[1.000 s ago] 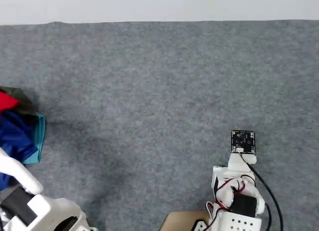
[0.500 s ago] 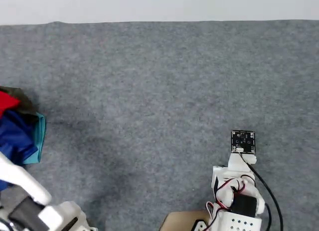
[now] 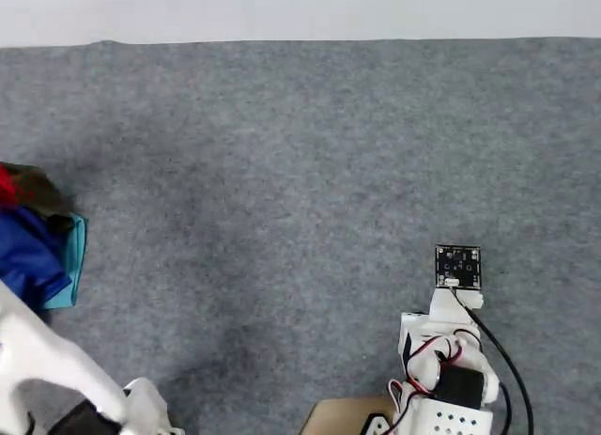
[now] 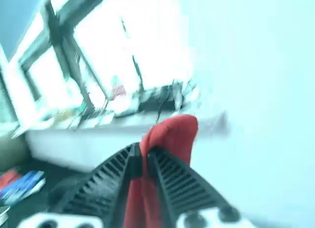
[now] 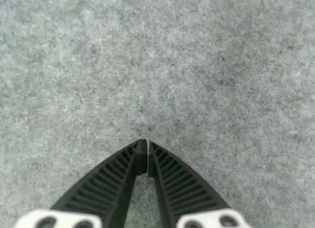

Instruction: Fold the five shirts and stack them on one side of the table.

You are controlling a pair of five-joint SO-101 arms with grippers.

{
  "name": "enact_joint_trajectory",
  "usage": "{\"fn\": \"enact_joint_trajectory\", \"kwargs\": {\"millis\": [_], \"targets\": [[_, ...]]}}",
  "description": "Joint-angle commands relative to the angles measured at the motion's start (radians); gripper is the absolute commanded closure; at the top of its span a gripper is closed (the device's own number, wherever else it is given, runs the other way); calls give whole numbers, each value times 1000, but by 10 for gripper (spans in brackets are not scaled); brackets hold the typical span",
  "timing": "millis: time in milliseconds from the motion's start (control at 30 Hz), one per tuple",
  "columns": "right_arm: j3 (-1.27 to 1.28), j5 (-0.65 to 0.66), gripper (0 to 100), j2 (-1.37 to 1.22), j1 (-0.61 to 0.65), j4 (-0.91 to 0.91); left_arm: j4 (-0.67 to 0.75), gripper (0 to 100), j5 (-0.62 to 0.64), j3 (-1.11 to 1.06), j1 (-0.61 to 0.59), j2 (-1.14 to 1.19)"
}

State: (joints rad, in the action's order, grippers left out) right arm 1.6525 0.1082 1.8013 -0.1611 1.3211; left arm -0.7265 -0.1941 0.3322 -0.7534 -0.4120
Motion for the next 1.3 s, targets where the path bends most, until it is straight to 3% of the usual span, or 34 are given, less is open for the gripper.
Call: {"fn": "enact_joint_trajectory", "kwargs": {"millis": [0,200,433,700,833,967,1167,1267], "targets": [[31,6,990,8,2,-15,28,994,46,127,123,-61],[31,6,990,8,2,-15,25,994,35,209,439,-58],[31,6,990,8,2,-15,11,994,-120,168,807,-2],[31,6,990,8,2,-15,-21,994,-172,153,1086,161],[31,6,990,8,2,-15,-226,994,-209,73,1071,255],[31,6,990,8,2,-15,-423,994,-209,-61,947,333],[31,6,990,8,2,-15,-578,994,-213,-239,740,404],[31,6,990,8,2,-15,-680,994,-288,-294,683,413]]}}
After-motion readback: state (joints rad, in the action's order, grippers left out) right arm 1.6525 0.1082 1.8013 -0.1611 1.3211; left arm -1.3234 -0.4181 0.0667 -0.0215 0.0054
